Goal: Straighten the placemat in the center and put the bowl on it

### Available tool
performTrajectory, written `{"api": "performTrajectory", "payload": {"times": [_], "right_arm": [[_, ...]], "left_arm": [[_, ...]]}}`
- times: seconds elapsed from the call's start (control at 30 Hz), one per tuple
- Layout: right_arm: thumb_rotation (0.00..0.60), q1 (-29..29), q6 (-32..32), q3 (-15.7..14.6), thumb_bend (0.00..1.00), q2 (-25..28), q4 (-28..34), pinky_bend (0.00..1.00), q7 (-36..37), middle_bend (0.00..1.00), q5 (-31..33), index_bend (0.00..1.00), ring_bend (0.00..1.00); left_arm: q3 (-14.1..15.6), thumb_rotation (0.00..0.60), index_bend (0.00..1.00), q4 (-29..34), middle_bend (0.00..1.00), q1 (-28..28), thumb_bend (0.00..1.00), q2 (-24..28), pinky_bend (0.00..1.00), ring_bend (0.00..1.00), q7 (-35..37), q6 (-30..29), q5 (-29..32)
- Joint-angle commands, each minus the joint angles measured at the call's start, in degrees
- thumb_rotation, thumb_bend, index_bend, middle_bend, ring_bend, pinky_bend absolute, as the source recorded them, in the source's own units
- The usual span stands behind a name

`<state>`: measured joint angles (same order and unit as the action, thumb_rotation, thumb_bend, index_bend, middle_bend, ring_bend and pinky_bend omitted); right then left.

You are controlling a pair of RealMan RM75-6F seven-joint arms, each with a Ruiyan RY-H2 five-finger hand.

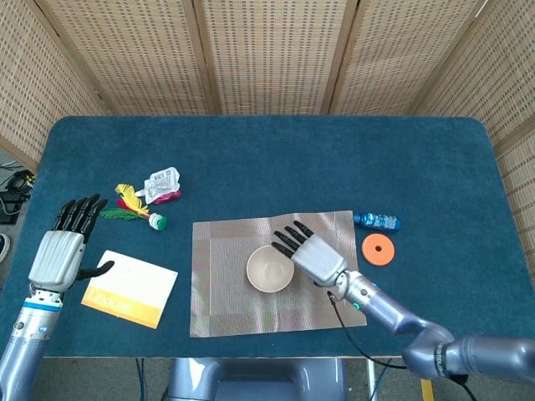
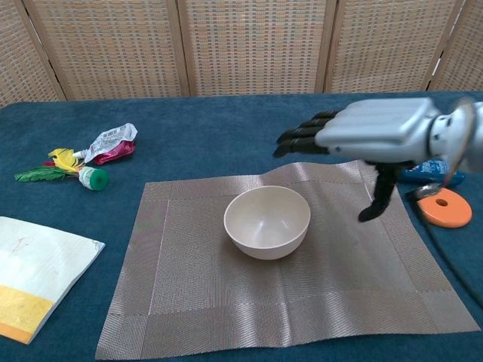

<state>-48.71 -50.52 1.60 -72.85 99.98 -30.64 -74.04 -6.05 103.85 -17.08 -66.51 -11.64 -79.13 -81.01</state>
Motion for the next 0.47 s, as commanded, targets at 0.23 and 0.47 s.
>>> {"api": "performTrajectory", "payload": {"times": [0.23, 0.47], "right_arm": [[0.600, 20.1, -29.7, -5.3, 0.02, 8.5, -3.7, 0.00, 10.9, 0.00, -13.2, 0.00, 0.00], [0.600, 29.2, -40.8, -5.2, 0.00, 3.8, -13.6, 0.00, 16.9, 0.00, -14.6, 0.00, 0.00]], "left_arm": [[2.7, 0.600, 0.00, -0.6, 0.00, 4.2, 0.00, -0.2, 0.00, 0.00, 0.7, -6.1, -4.7], [5.7, 0.600, 0.00, -2.6, 0.00, 8.5, 0.00, -0.2, 0.00, 0.00, 2.3, -9.6, -6.0]]}}
